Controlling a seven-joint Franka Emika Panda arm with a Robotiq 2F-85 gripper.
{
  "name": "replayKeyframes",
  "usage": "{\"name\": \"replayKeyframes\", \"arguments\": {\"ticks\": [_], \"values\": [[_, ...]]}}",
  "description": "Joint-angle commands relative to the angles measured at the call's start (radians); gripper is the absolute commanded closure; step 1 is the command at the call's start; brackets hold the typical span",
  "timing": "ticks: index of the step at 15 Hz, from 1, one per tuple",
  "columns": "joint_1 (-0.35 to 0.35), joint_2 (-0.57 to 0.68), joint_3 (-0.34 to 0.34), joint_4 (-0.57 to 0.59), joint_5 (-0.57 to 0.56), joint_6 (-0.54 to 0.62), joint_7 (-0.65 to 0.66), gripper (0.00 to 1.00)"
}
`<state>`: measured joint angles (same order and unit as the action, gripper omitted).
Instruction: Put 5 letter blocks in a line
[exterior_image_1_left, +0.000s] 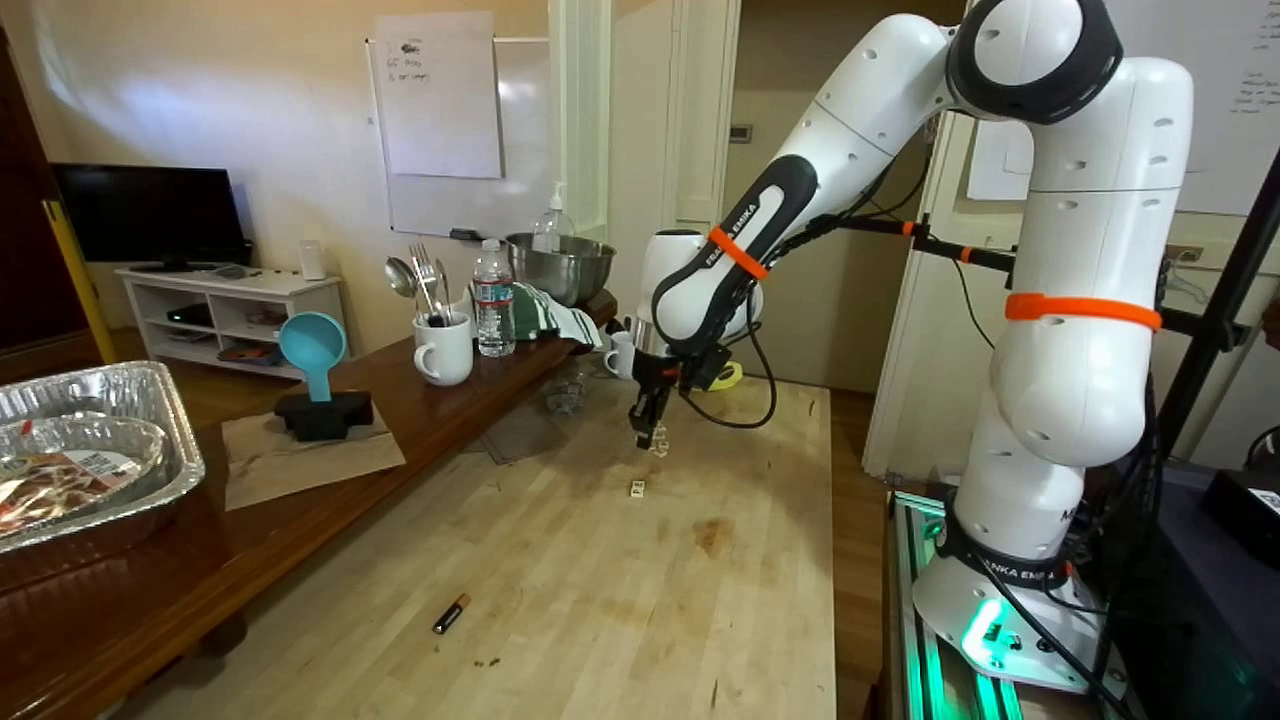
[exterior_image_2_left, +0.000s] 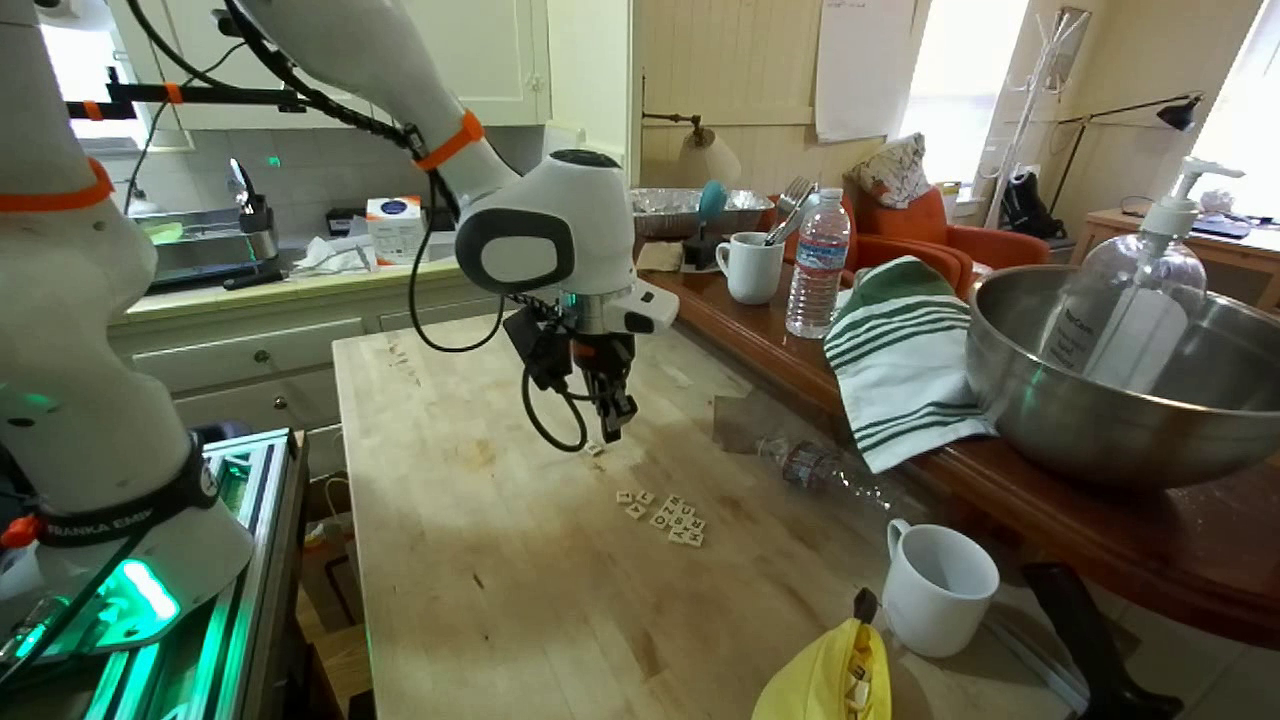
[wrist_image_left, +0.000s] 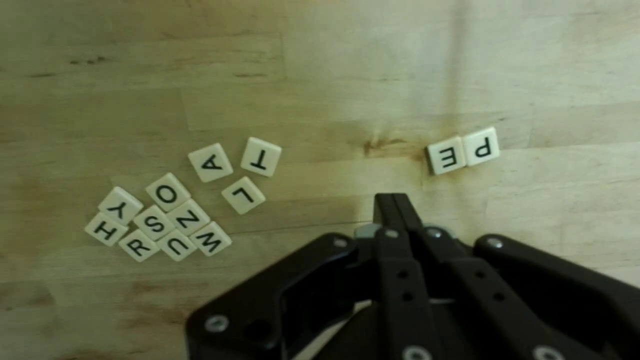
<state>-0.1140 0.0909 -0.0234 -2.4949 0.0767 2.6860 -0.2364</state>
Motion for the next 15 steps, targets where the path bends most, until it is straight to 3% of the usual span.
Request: {"name": "replayKeyframes", "arguments": {"ticks": [1, 5, 15], "values": [[-0.006, 0.0, -0.051, 0.005, -0.053, -0.038, 0.07, 1.0], [-0.012, 0.043, -0.086, 0.021, -0.091, -0.021, 0.103, 1.0], [-0.03, 0.159, -0.074, 0.065, -0.054, 0.073, 0.054, 1.0]]}}
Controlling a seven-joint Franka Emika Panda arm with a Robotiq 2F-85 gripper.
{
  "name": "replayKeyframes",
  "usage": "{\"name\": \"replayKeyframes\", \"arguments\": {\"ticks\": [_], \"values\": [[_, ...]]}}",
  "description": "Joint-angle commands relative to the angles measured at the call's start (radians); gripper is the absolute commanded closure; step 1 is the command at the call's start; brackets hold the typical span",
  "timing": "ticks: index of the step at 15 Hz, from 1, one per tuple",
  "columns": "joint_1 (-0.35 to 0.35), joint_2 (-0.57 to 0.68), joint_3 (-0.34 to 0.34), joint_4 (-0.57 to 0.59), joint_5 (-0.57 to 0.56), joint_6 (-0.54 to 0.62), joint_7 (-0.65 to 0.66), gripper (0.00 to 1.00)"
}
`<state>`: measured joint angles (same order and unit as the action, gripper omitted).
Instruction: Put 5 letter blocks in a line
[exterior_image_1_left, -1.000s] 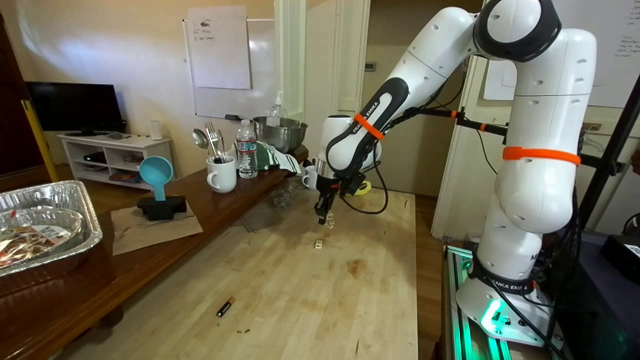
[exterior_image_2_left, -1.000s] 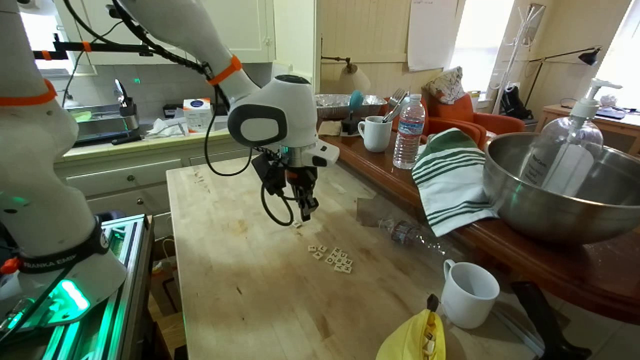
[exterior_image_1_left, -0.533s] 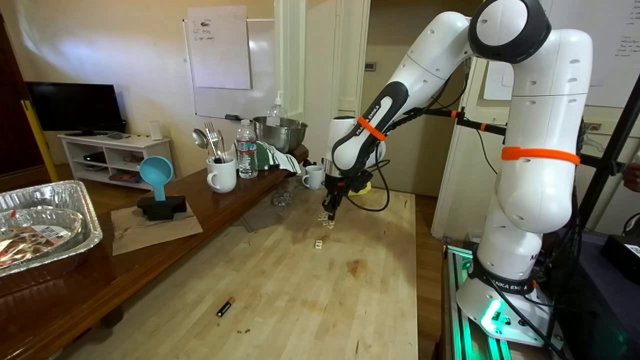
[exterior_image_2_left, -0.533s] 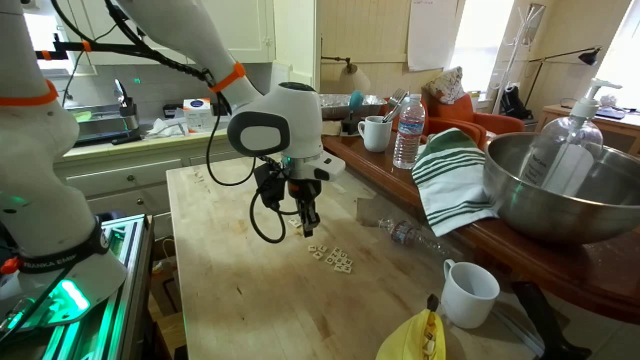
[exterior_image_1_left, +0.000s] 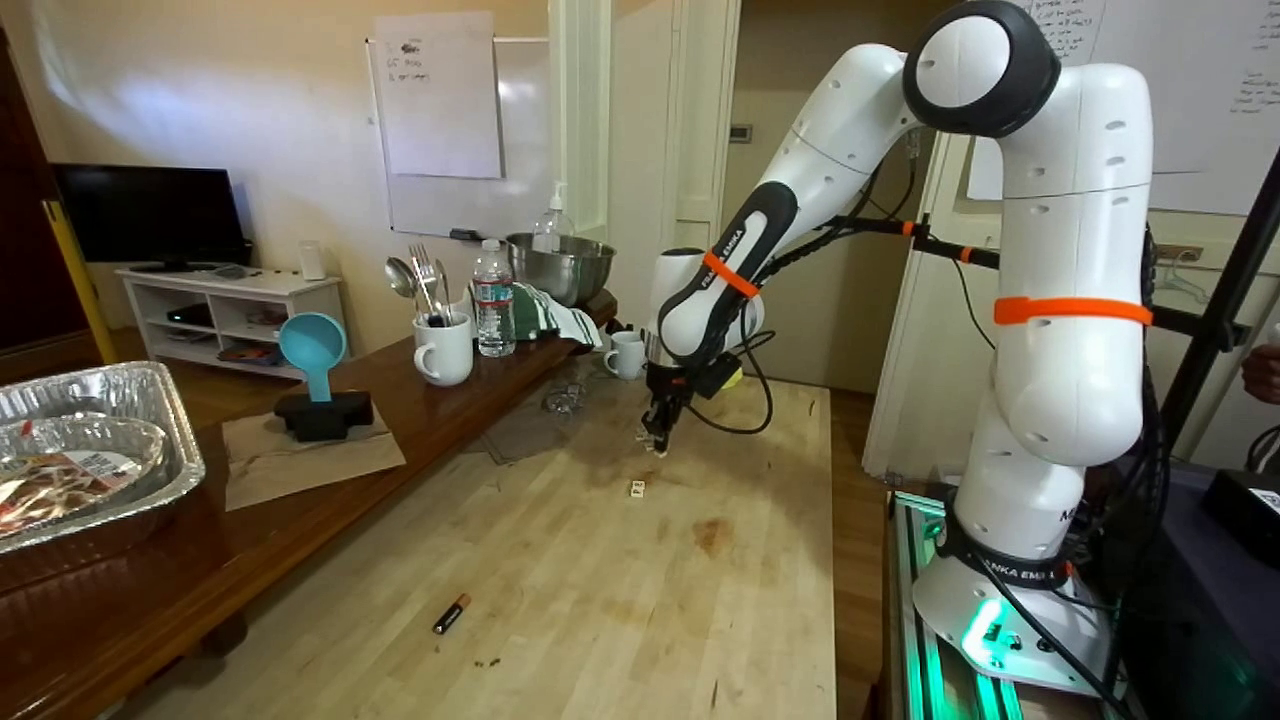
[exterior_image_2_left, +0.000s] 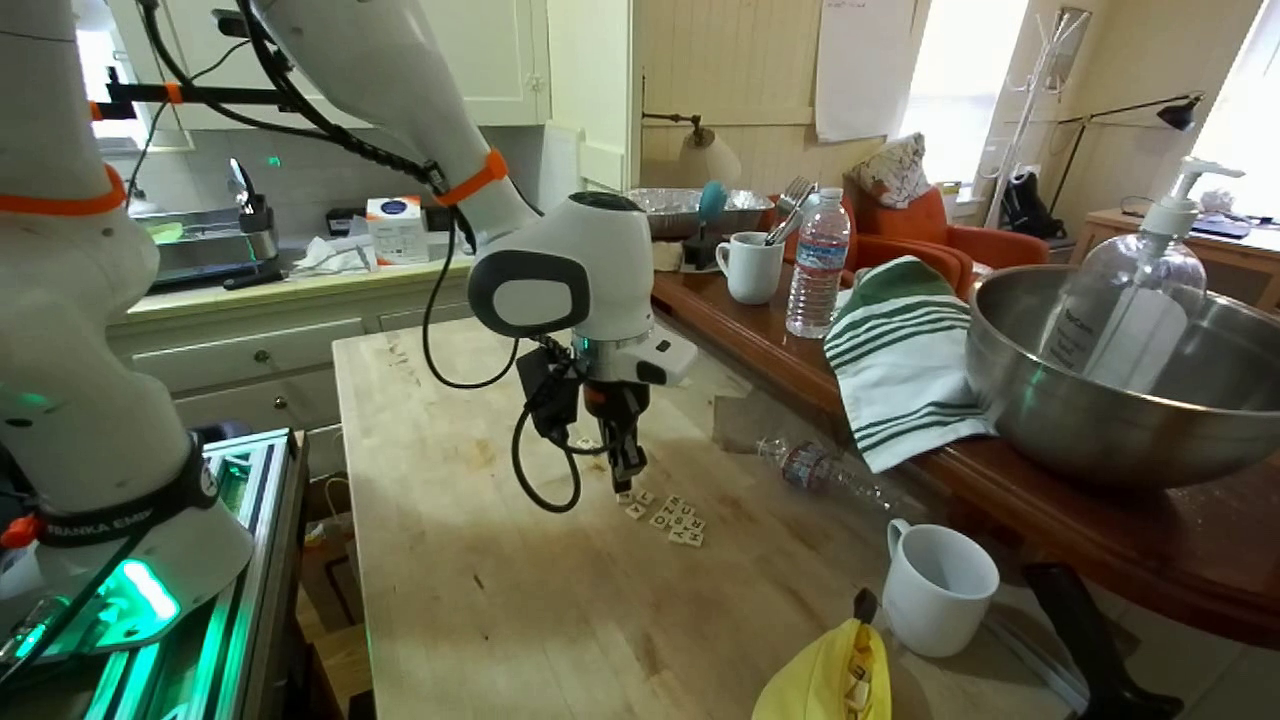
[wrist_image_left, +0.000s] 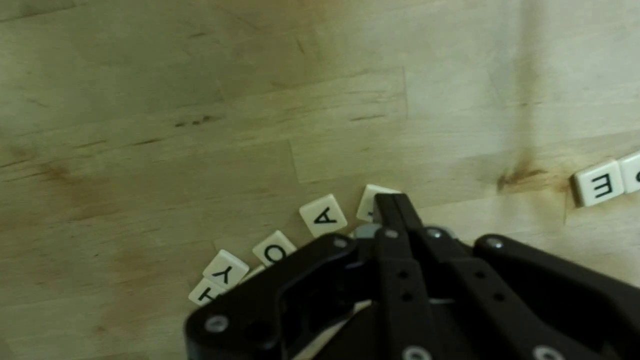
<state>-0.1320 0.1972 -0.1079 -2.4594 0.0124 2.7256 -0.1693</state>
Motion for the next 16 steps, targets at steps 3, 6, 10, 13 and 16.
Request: {"name": "replayKeyframes", "arguments": {"ticks": [3, 6, 10, 13, 16], "values": [[-0.015, 0.076, 0.017, 0.043, 0.011, 0.037, -0.017, 1.0], [-0.015, 0.079, 0.034, 0.042, 0.014, 0.025, -0.048, 1.0], [-0.012, 0.067, 0.068, 0.024, 0.01, 0.018, -0.124, 1.0], [-0.011, 0.063, 0.088, 0.018, 0.001, 0.018, -0.18, 1.0], [-0.012, 0.059, 0.108, 0.013, 0.003, 0.013, -0.235, 1.0]]}}
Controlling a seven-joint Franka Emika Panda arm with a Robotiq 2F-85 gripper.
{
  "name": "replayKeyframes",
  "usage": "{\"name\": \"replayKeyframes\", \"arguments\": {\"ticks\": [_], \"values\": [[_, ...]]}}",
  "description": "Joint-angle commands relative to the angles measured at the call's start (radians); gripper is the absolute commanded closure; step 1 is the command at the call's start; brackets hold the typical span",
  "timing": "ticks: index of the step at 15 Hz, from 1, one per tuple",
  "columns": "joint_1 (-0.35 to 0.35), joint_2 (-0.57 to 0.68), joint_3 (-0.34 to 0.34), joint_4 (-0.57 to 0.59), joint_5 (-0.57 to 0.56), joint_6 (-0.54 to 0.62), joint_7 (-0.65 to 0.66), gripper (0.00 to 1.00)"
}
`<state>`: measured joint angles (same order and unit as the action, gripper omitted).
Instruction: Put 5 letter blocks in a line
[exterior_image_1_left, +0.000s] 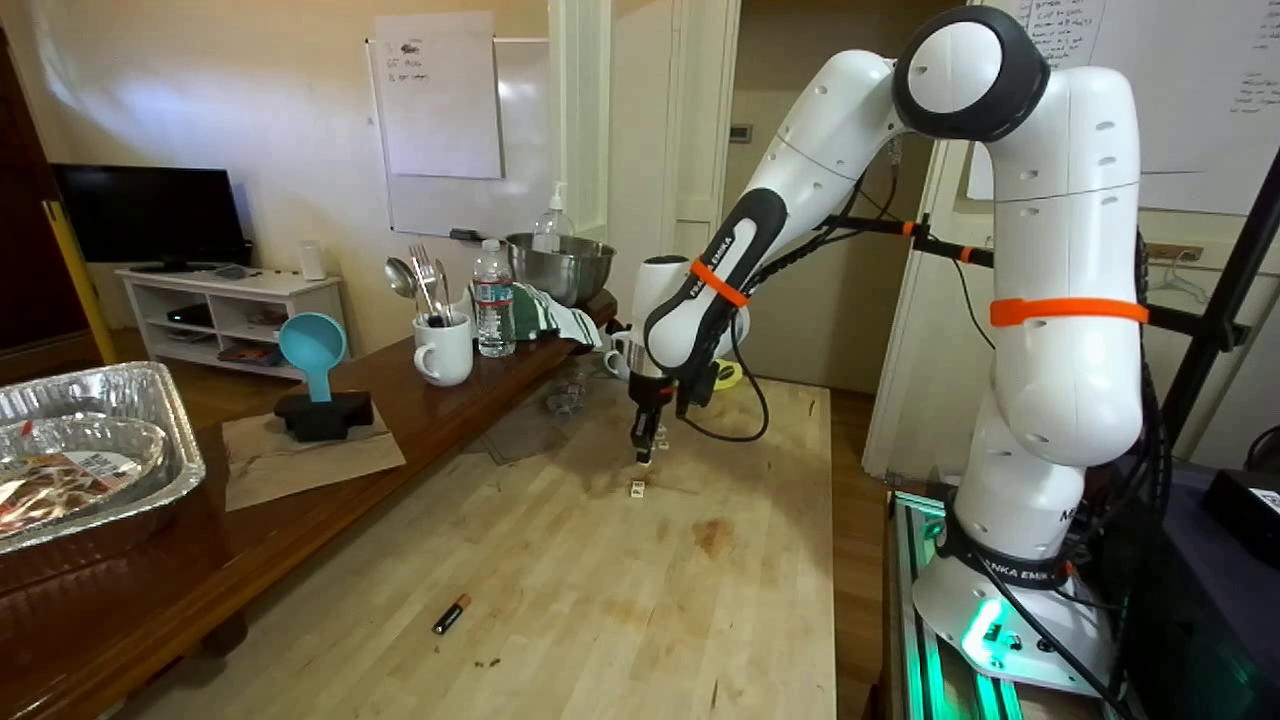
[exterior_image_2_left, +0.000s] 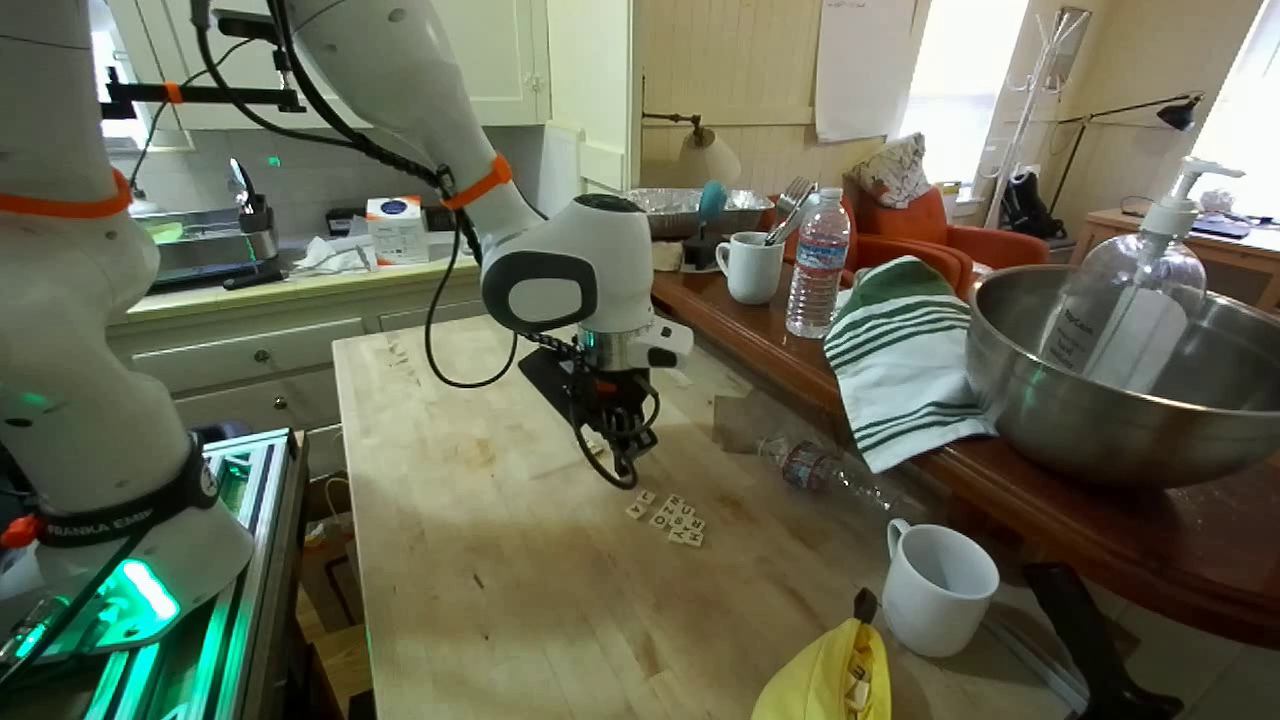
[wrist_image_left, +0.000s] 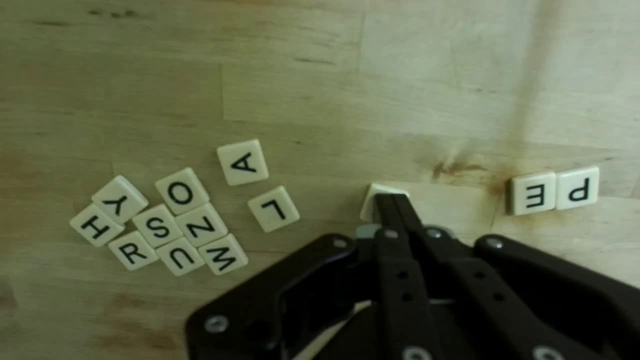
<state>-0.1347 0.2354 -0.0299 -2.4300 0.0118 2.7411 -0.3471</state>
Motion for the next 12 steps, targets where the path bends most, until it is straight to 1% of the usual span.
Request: {"name": "replayKeyframes", "arguments": {"ticks": [1, 12], "values": [[-0.01, 0.019, 0.035, -0.019, 0.004, -0.003, -0.075, 1.0], [-0.013, -0.002, 0.073, -0.044, 0.0, -0.01, -0.226, 1.0]]}}
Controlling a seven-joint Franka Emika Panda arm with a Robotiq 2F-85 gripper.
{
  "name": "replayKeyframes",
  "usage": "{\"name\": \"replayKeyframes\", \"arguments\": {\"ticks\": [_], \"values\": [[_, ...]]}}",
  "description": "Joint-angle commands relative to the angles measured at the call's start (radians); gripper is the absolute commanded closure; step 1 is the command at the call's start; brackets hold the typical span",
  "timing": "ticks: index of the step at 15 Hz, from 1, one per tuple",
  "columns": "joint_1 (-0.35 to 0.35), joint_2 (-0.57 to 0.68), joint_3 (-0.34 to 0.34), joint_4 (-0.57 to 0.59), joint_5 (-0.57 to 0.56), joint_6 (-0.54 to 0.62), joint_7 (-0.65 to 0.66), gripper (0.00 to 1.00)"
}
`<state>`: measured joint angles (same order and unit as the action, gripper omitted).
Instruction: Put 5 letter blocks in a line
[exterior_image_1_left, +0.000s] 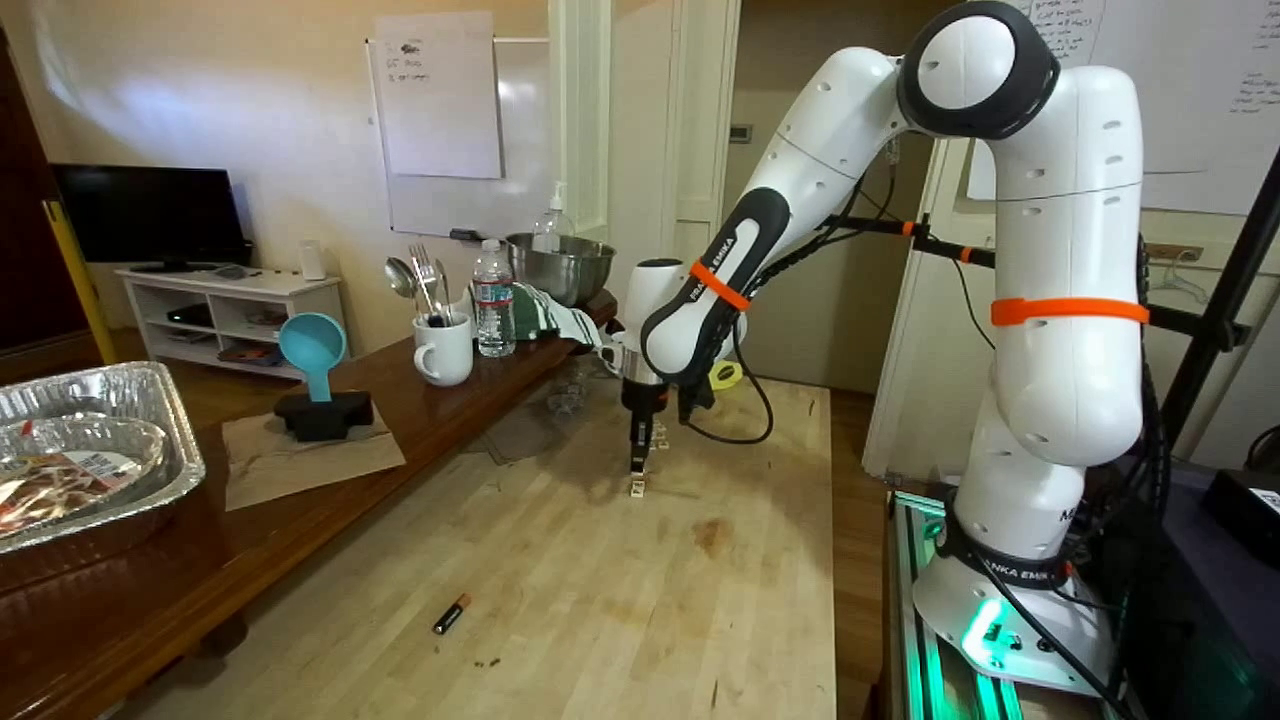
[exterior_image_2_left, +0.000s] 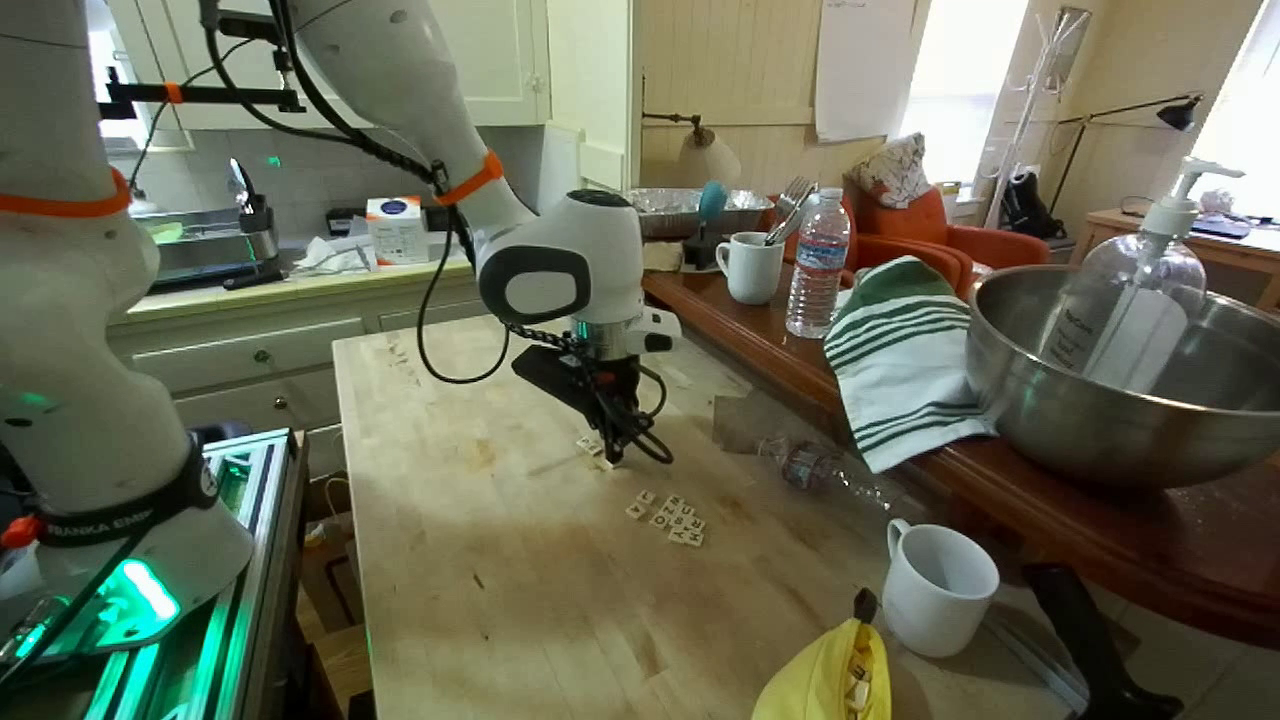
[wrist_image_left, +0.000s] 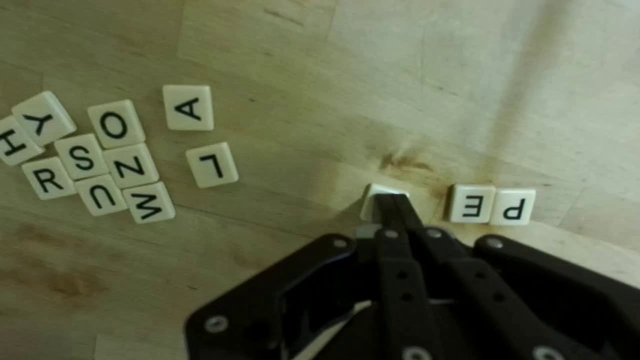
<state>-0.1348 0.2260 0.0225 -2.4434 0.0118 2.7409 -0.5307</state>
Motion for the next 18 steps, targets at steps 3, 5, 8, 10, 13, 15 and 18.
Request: {"name": "replayKeyframes", "arguments": {"ticks": [3, 5, 8, 10, 13, 15, 18], "values": [[-0.011, 0.002, 0.026, -0.038, 0.0, -0.009, -0.071, 1.0], [-0.01, 0.0, 0.028, -0.04, 0.002, -0.01, -0.089, 1.0], [-0.008, -0.006, 0.031, -0.049, 0.004, -0.011, -0.111, 1.0], [-0.006, -0.009, 0.032, -0.052, 0.004, -0.009, -0.118, 1.0], [-0.006, -0.009, 0.033, -0.053, 0.007, -0.006, -0.129, 1.0], [-0.004, -0.008, 0.033, -0.052, 0.005, -0.006, -0.132, 1.0], [-0.001, -0.008, 0.034, -0.053, 0.002, -0.007, -0.141, 1.0]]}}
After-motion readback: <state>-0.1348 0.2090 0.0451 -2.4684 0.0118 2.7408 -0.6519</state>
